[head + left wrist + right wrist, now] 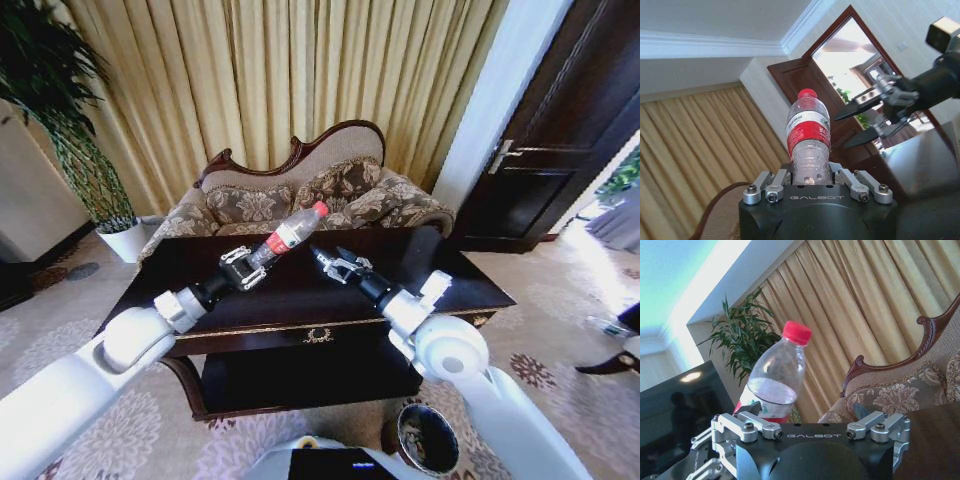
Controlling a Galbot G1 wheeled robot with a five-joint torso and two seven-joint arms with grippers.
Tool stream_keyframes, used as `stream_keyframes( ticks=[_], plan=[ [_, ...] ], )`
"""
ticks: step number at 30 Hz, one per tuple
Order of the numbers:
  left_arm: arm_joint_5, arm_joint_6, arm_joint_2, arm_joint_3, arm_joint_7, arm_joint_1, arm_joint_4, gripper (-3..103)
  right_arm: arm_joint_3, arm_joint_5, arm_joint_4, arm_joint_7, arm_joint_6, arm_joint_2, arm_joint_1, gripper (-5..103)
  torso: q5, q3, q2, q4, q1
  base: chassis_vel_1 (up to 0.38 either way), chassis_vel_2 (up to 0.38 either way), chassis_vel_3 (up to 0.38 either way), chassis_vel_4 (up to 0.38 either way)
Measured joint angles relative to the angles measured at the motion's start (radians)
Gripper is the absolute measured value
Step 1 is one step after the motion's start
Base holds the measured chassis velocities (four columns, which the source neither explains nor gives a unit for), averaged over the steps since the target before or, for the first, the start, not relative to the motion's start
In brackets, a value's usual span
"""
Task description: Move to the front of the table and place the trash on the table into the trash bin.
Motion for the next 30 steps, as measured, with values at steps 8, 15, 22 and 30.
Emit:
stream_keyframes(
  ticks=[8,15,22,30],
  plan=[
    [0.007,0.014,-0.015,0.1,-0.005,-0.043,0.004,33,-0.025,0.003,-0.035,-0.002,0.0,0.009,0.056,100,-0.0001,0.0,0.0,0.0002,0.0,0.0,0.0,0.0,0.0],
    [0.012,0.009,-0.016,0.138,0.001,-0.057,0.007,33,-0.051,-0.009,-0.039,0.004,0.0,0.025,0.075,93,0.0,0.0,0.0,0.0001,0.0,0.0,0.0,0.0,0.0],
    [0.01,0.004,-0.006,0.128,0.003,-0.051,0.008,33,-0.061,-0.027,-0.04,0.004,0.003,0.027,0.072,71,0.0,0.0,0.0,0.0001,0.0,0.0,0.0,0.0,0.0],
    [0.022,0.003,0.002,0.112,-0.019,-0.032,0.011,40,-0.066,-0.04,-0.043,0.002,0.003,0.027,0.063,47,0.0,0.0,0.0,0.0001,0.0,0.0,0.0,0.0,0.0]
  ],
)
